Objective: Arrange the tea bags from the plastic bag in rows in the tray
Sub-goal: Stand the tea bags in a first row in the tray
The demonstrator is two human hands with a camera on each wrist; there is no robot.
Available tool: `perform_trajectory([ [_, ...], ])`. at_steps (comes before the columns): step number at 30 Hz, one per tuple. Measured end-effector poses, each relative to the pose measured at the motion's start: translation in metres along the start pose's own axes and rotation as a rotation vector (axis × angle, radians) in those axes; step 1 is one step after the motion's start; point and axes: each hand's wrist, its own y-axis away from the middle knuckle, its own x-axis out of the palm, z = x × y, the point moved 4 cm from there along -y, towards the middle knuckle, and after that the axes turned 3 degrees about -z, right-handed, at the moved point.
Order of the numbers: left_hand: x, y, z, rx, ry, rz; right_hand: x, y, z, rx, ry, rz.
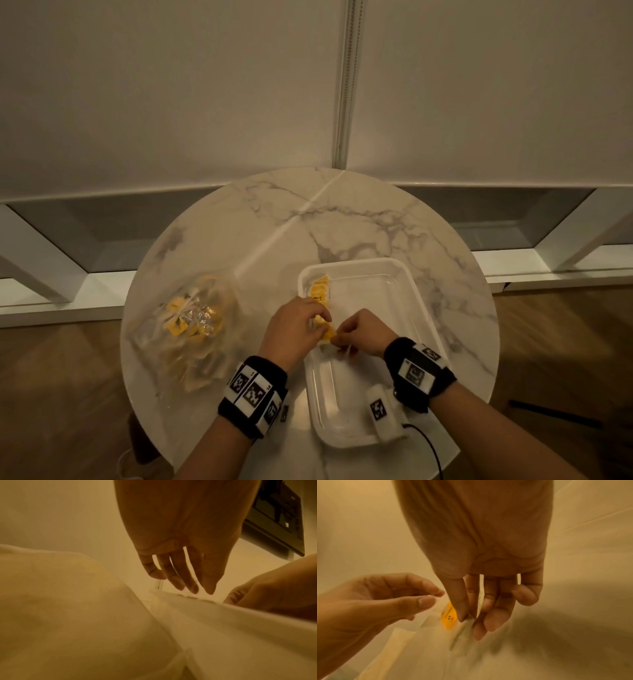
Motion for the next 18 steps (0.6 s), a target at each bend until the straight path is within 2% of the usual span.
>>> perform_trajectory([
  [5,-0.002,0.014,0.015,-0.112,0.050,-0.162,0.002,-0.015,-0.001,0.068,-0.047,-0.009],
  [8,0.000,0.021,0.024,-0.204,0.083,-0.128,0.003,-0.016,-0.001,0.096,-0.074,-0.017],
  [18,0.000,0.023,0.030,-0.287,0.238,-0.106,0.002,-0.015,0.004,0.149,0.124,0.052],
])
